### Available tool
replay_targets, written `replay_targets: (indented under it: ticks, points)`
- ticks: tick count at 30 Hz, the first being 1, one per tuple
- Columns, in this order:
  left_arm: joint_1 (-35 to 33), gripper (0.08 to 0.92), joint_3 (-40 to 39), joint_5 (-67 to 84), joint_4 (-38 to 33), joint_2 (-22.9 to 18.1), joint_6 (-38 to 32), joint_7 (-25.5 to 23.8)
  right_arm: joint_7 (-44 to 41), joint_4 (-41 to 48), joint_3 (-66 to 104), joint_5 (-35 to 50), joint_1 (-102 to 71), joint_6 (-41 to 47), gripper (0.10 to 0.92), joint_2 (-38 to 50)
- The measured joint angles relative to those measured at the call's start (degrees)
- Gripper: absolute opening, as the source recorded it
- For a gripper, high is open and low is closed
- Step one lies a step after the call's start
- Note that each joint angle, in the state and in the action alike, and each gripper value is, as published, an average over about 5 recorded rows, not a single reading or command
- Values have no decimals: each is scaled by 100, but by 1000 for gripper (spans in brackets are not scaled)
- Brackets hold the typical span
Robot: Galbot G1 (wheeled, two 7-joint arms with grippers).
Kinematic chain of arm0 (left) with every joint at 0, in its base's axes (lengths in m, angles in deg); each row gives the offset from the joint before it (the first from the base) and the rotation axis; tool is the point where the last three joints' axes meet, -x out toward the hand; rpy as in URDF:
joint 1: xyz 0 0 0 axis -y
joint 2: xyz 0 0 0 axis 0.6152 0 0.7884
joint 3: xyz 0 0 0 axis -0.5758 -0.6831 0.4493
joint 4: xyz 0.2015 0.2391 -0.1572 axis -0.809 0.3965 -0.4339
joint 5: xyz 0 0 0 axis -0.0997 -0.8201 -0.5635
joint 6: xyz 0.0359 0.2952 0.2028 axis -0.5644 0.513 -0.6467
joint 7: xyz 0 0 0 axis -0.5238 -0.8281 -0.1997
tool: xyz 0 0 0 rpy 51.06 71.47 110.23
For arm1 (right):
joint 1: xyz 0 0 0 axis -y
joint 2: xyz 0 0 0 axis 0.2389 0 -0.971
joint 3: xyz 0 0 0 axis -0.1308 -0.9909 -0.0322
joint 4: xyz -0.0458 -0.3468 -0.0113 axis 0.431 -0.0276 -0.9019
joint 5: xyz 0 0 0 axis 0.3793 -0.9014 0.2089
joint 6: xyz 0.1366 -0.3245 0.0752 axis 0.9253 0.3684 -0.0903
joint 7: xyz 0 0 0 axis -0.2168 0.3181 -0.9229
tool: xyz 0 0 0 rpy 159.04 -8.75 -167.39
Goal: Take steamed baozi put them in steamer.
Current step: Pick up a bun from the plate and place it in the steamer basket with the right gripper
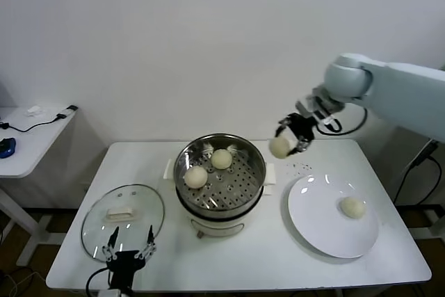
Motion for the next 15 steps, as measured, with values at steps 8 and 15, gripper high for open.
replay_targets:
  ticks: [8, 15]
  points:
    - [-97, 823, 36, 7, -42, 26, -32, 31, 6, -242, -94, -593, -67, -931, 636, -995]
    - [-132, 823, 35, -4, -69, -15, -33, 46, 136, -192, -169, -1149, -394, -1387, 636, -1603]
